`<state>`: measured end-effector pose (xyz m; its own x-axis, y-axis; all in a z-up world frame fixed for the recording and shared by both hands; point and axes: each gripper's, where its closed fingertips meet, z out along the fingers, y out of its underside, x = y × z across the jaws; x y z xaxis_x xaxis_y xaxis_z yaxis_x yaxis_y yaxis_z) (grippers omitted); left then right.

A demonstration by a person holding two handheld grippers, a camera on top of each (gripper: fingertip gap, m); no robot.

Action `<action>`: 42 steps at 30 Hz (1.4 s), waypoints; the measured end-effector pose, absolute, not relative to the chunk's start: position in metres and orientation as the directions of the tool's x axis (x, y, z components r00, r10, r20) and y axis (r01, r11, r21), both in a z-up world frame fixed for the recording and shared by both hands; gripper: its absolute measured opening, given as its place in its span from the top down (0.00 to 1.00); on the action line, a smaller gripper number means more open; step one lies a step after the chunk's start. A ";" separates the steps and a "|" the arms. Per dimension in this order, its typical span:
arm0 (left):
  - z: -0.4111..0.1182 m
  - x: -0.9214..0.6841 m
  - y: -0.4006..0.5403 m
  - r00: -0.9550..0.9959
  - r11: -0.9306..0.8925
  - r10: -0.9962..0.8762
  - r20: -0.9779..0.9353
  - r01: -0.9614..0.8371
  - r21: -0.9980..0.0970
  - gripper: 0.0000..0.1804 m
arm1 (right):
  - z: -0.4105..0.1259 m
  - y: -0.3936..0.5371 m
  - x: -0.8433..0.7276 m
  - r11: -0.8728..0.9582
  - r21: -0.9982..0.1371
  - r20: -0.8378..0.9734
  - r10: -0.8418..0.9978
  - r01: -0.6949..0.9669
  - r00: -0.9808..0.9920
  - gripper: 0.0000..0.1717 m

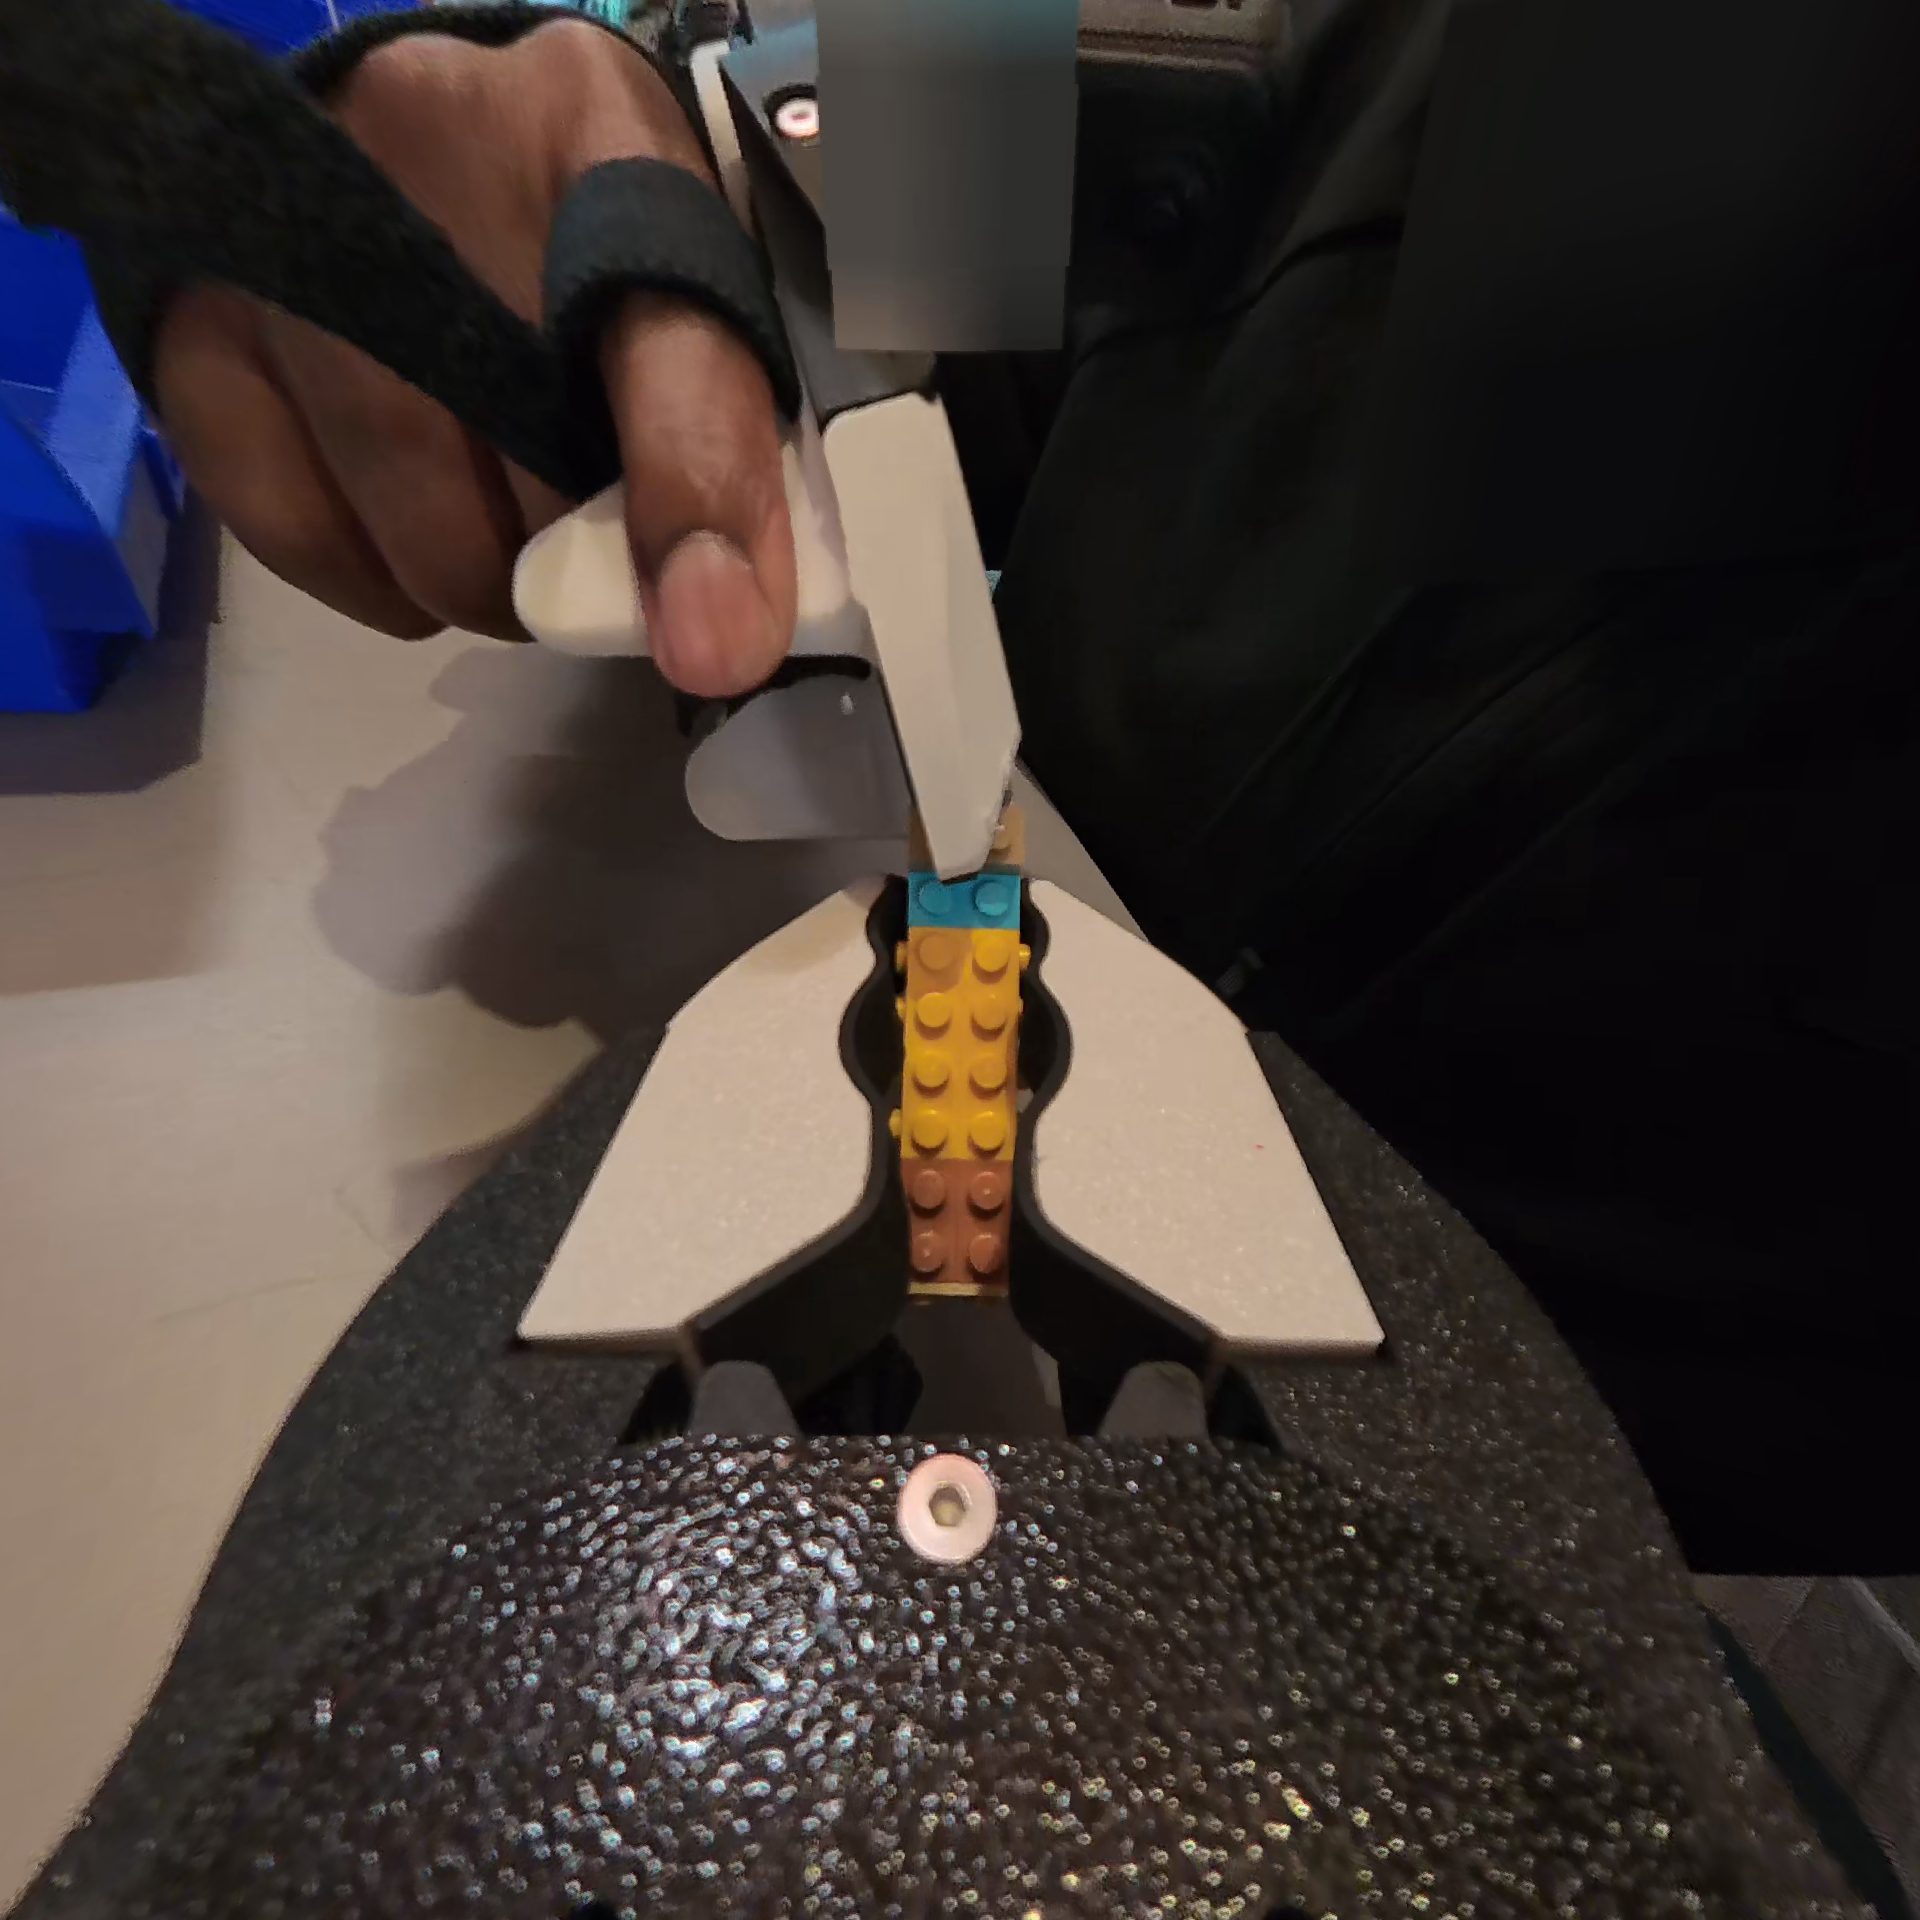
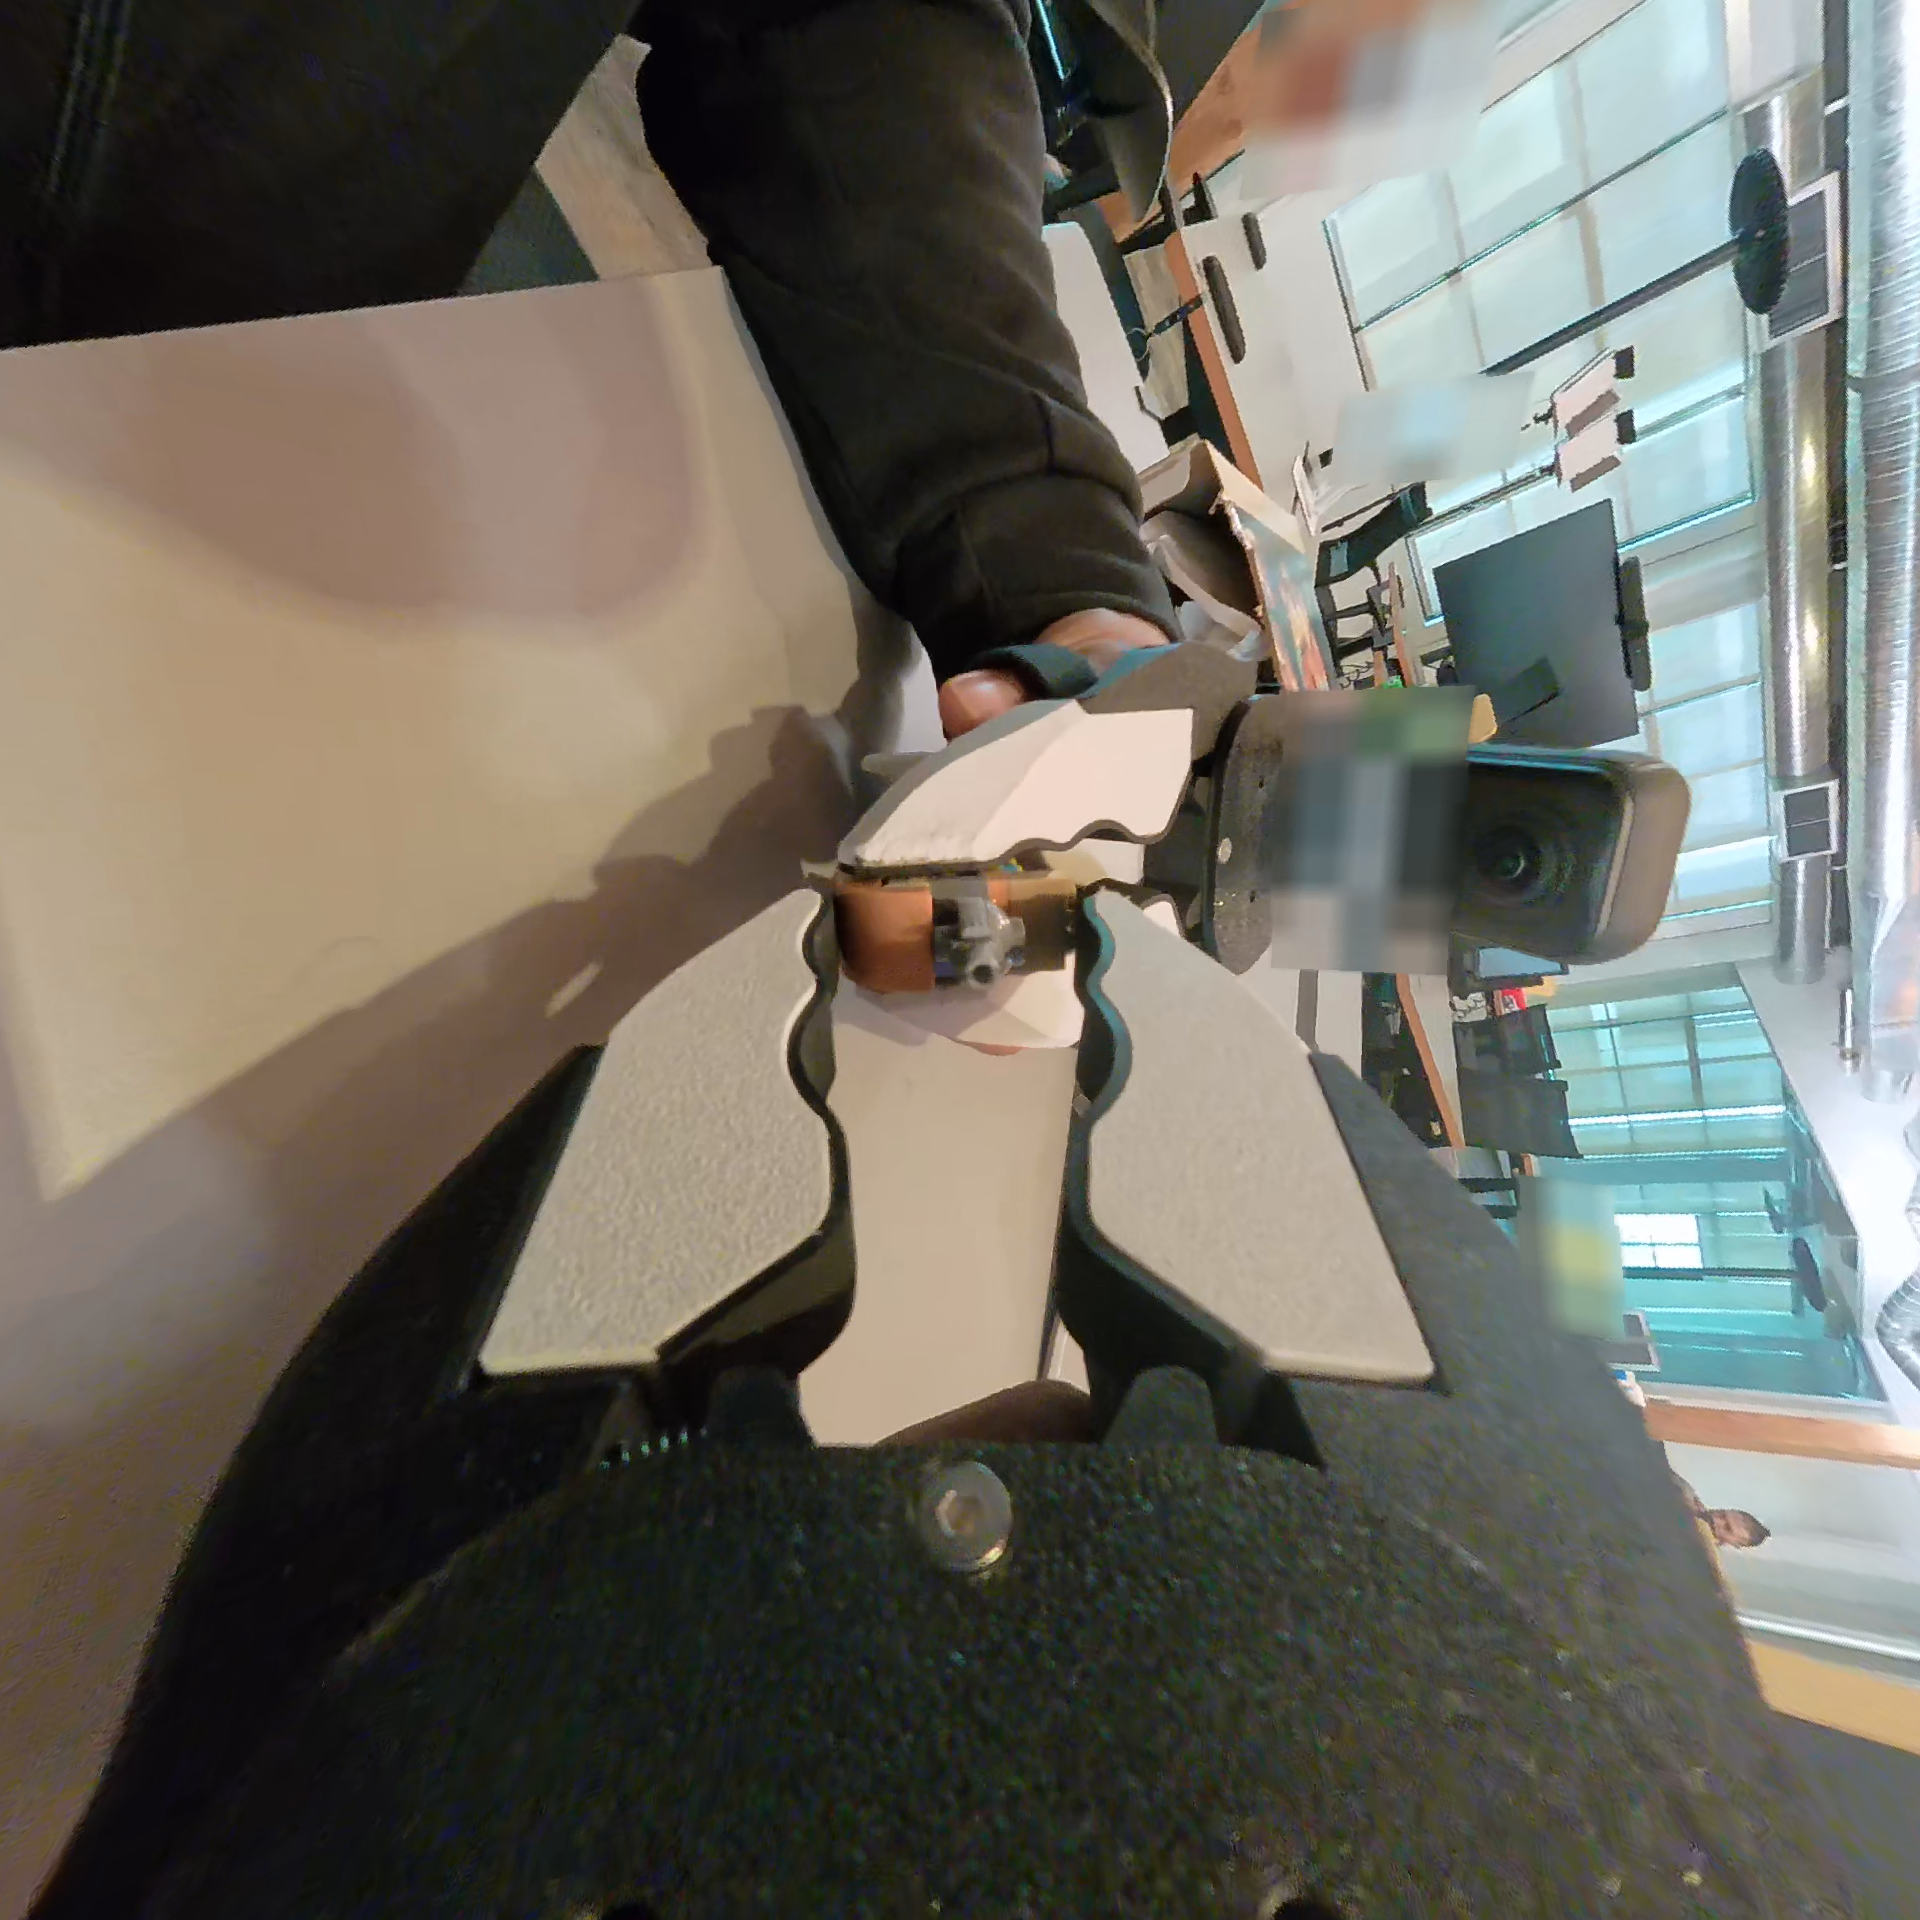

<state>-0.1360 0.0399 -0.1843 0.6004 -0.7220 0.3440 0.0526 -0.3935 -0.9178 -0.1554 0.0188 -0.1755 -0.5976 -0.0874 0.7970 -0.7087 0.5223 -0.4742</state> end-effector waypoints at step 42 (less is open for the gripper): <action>-0.259 -0.196 0.047 0.916 -0.646 -0.400 -0.034 -0.308 -0.698 0.75 | -0.222 0.086 -0.180 0.737 -0.654 0.601 0.366 -0.173 -0.711 0.77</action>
<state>-0.1955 0.0473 -0.2588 0.9160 -0.3998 -0.0343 -0.3082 -0.6463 -0.6981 -0.1799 0.0863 -0.2224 -0.7109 0.3660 0.6006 -0.1732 0.7365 -0.6538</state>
